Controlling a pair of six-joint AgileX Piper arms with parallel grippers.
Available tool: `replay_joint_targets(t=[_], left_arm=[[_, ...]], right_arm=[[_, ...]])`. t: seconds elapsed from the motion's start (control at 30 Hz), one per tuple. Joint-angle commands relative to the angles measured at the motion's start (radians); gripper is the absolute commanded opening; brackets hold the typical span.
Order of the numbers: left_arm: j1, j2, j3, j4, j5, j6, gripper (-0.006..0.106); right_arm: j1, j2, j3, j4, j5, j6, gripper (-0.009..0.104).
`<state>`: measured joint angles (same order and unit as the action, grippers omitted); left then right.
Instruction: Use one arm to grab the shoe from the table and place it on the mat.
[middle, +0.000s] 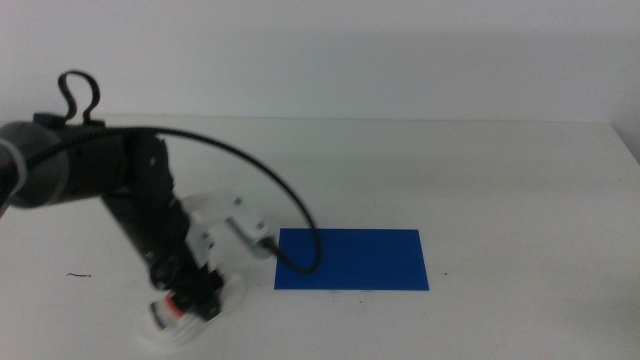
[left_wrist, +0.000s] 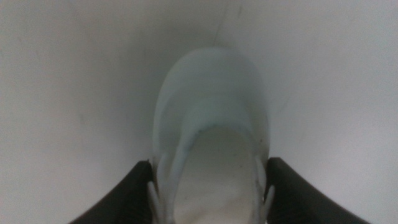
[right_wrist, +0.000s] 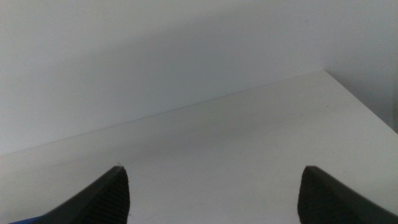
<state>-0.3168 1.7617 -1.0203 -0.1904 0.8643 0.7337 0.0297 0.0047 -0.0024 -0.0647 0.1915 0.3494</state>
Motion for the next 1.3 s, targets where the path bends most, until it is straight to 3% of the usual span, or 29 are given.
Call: replay_joint_targets(t=[0.0, 0.1, 0.2, 0.33, 0.57, 0.93, 1.27], left_arm=[[-0.038, -0.007, -0.058, -0.052, 0.035, 0.003, 0.031], [-0.141, -0.002, -0.186, -0.008, 0.092, -0.043, 0.012], [-0.269, 0.036, -0.351, 0.107, 0.118, -0.117, 0.003], [-0.369, 0.161, -0.563, 0.176, 0.229, -0.156, -0.001], [-0.396, 0.412, -0.92, 0.133, 0.357, -0.085, -0.001], [-0.401, 0.47, -0.925, 0.121, 0.357, 0.341, -0.001], [-0.401, 0.482, -0.875, 0.138, 0.357, 0.322, 0.0]], right_arm=[[0.0, -0.005, 0.002, -0.011, -0.006, -0.005, 0.079], [0.0, -0.005, 0.002, -0.011, -0.006, -0.005, 0.079], [0.0, -0.005, 0.002, -0.011, -0.006, -0.005, 0.079], [0.0, -0.005, 0.002, -0.011, -0.006, -0.005, 0.079], [0.0, -0.005, 0.002, -0.011, -0.006, -0.005, 0.079], [0.0, -0.005, 0.002, -0.011, -0.006, -0.005, 0.079], [0.0, -0.005, 0.002, -0.011, -0.006, -0.005, 0.079]])
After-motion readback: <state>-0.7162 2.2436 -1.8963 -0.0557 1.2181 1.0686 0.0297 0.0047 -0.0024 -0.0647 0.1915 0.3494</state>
